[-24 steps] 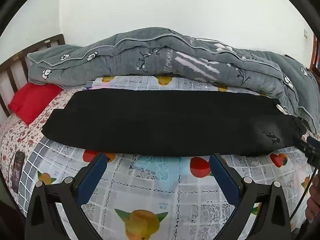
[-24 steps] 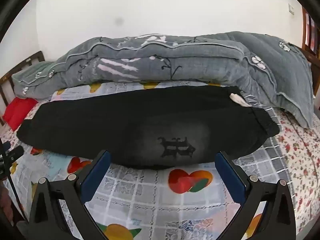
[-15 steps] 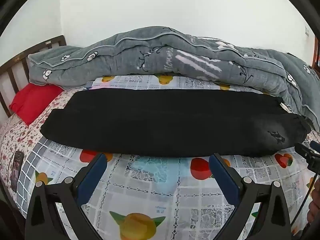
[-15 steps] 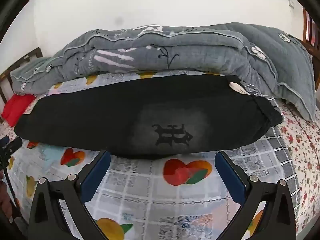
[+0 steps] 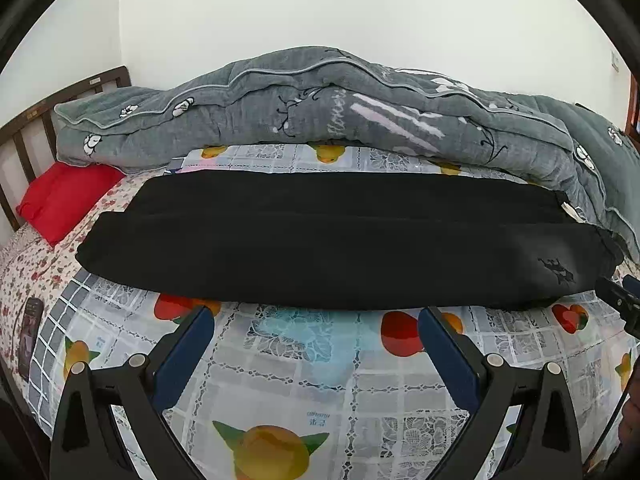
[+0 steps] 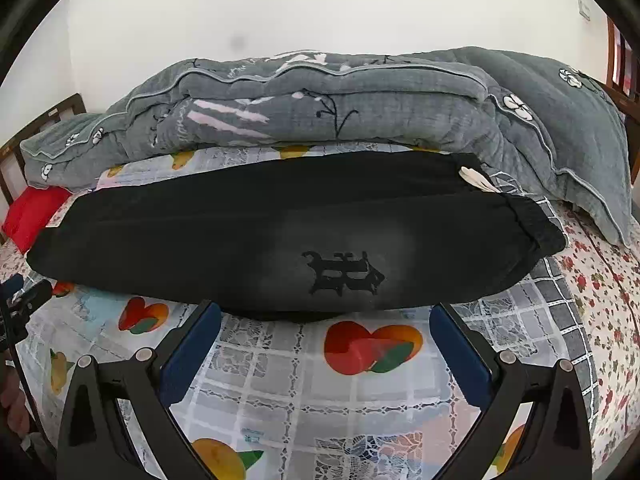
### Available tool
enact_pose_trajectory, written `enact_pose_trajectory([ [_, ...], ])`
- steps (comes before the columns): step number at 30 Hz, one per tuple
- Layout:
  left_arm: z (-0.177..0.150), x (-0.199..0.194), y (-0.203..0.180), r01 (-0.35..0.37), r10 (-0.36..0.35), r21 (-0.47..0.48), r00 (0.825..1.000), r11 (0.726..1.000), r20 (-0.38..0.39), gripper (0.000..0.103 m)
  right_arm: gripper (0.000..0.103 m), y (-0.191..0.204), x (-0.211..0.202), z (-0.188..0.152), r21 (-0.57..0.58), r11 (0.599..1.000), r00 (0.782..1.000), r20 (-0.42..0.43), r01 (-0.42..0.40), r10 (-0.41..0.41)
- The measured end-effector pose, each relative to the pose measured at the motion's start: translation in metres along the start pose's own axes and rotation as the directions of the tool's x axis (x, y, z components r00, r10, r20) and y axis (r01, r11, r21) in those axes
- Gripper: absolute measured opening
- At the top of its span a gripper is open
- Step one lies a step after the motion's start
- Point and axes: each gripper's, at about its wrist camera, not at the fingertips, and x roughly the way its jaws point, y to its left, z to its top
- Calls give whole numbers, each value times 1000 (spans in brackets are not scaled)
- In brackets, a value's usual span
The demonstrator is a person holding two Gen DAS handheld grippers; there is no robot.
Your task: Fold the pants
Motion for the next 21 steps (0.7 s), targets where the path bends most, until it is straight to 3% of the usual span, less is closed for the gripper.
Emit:
enact_pose_trajectory([
  [21,-2,2,5,-7,7,-8,1000,1000,-11,103,103,6,0,-1,-2,1000,1000,12,-3,3],
])
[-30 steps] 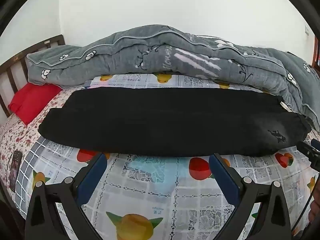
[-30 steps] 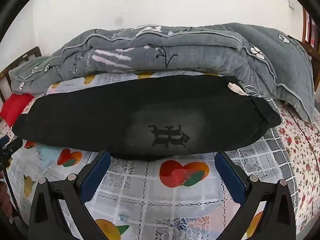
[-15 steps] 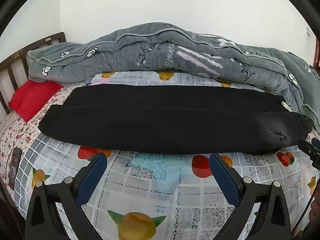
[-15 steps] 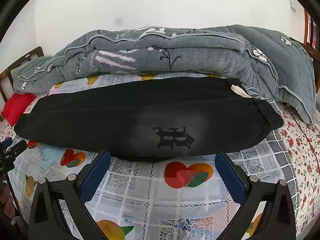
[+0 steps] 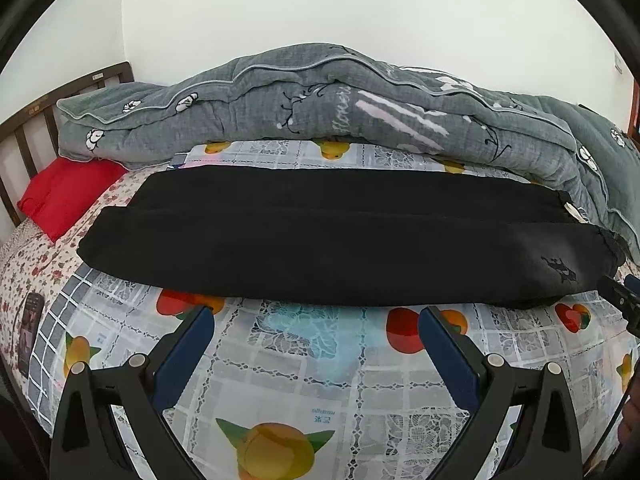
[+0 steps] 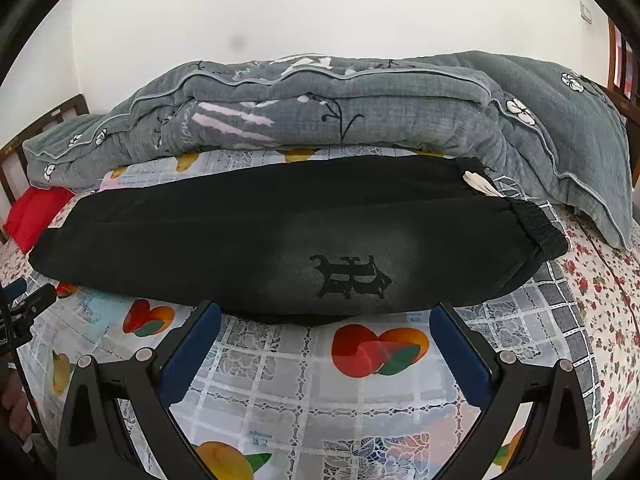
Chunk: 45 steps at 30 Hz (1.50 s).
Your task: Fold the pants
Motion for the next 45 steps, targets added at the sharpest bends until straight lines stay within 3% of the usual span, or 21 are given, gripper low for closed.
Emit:
enact_pose_trajectory([
  [45,-1,1,-4,33,-33,-21,999,999,3,103,103,5,-6,3,-7,1000,1000,20,2,-2],
])
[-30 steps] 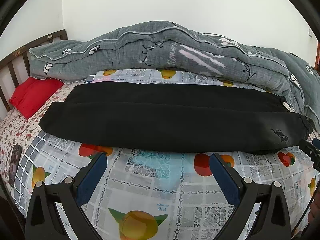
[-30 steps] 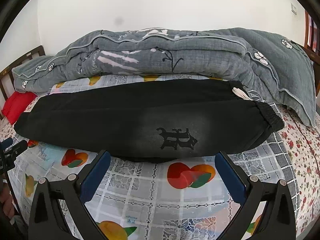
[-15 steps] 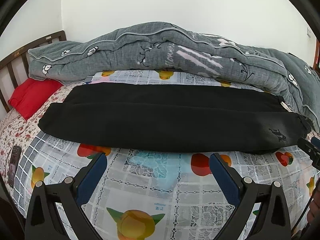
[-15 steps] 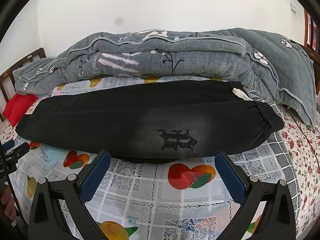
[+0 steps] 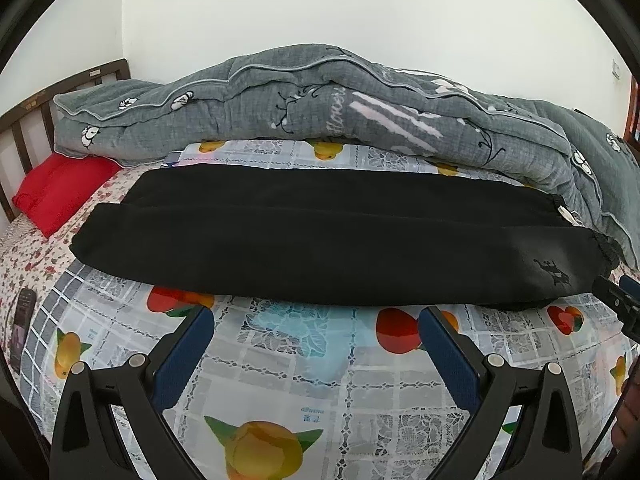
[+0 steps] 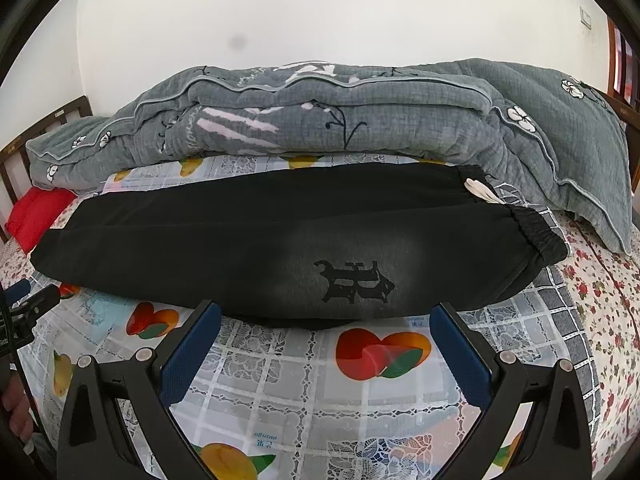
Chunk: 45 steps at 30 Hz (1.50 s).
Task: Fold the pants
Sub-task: 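Grasp the trousers' edge with both grippers, closing on the fabric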
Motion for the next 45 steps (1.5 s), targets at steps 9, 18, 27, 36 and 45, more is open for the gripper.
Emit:
enact_pose_trajectory([
  [9,-7,35,35,-26,20,-110,998,994,-53,102,102,-15,18,-6,6,997,997,-6,75,-75],
  [18,-27,75,100,-4,-36,-322,992,947,-120,92,90,-100,50,-24,266,964,995,-104,32,-4],
  [27,-32,80,136,80,-102,-498,995,863,-17,79,69,-128,67,-32,426,901,991,-69,-74,114],
  [36,-17,117,168,71,-125,-579,991,812,-53,42,62,-129,102,-10,443,892,982,-116,-86,152],
  [45,27,98,166,49,-72,-482,997,875,-30,7,18,-117,84,17,290,947,990,-6,-136,144],
])
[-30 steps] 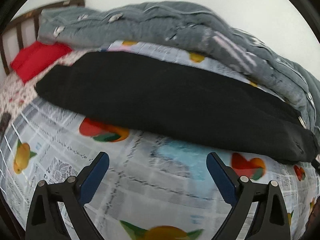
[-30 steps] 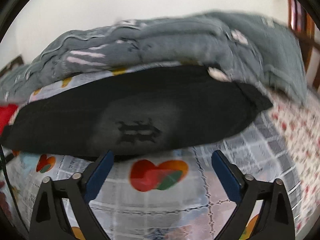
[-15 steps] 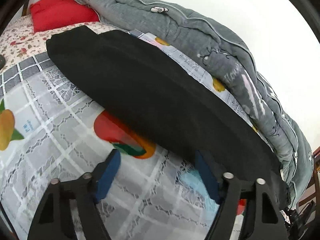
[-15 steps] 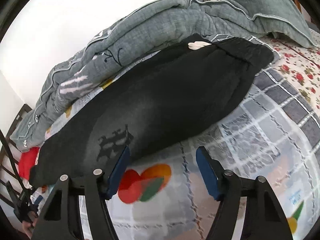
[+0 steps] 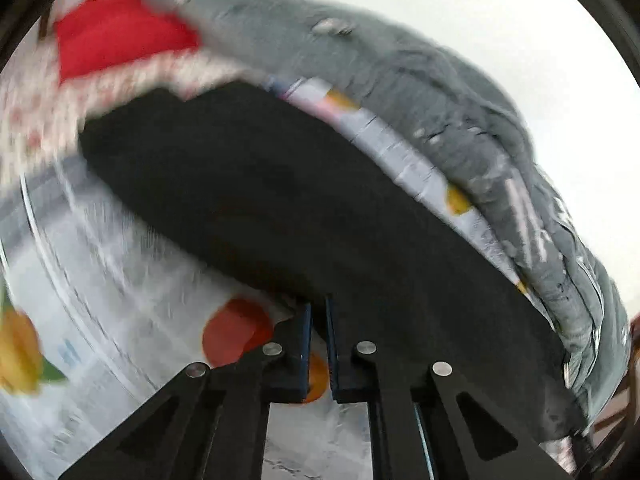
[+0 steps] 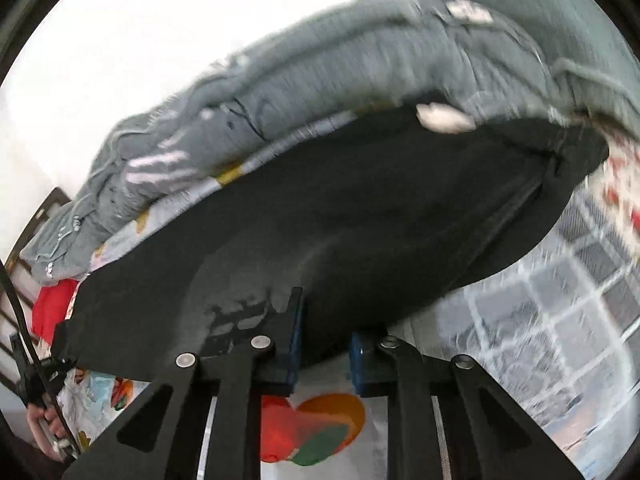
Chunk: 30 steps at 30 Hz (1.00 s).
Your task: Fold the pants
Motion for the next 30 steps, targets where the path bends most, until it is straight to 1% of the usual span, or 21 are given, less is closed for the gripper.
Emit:
enact_pose_trajectory([
  [4,29,-22,-34,-4,-4,112,997,994,71,8,17,12,-8,25,-61,998,1000,17,-17,18],
  [7,46,-18,-56,-36,19,158,994,987,111,8,17,17,-5,45,-72,997,999,31,-21,23],
  [11,67,6,-76,-60,35,183,990,981,133,8,17,32,13,74,-120,993,999,50,0,6],
  [15,82,42,-96,-115,80,240,985,964,152,7,18,40,44,100,-135,991,999,43,17,-11],
  [18,86,72,-110,-153,112,286,981,946,157,8,22,36,72,111,-121,993,999,39,11,-6],
  [20,85,88,-114,-170,132,290,980,942,145,9,32,36,88,113,-134,991,999,37,16,-11],
  [22,81,100,-116,-187,155,296,980,937,127,9,37,37,95,111,-148,988,999,29,30,-26],
  [24,76,105,-120,-186,161,315,981,931,107,17,42,42,92,108,-175,984,999,41,30,-23],
  [25,73,104,-122,-179,155,329,983,927,99,27,47,46,88,106,-193,981,999,47,36,-27],
  [26,69,101,-123,-174,152,339,984,925,91,42,50,47,82,104,-204,978,998,53,39,-29],
  [27,64,94,-125,-162,143,350,987,923,80,52,51,48,75,101,-210,977,998,61,40,-28],
  [28,61,88,-125,-144,125,354,989,924,76,68,53,49,66,97,-215,976,998,65,39,-26],
  [29,56,78,-125,-128,104,354,991,927,84,72,55,50,58,92,-221,974,998,62,40,-27],
  [30,48,63,-123,-125,92,356,990,926,109,72,56,50,49,87,-229,973,998,59,39,-26],
])
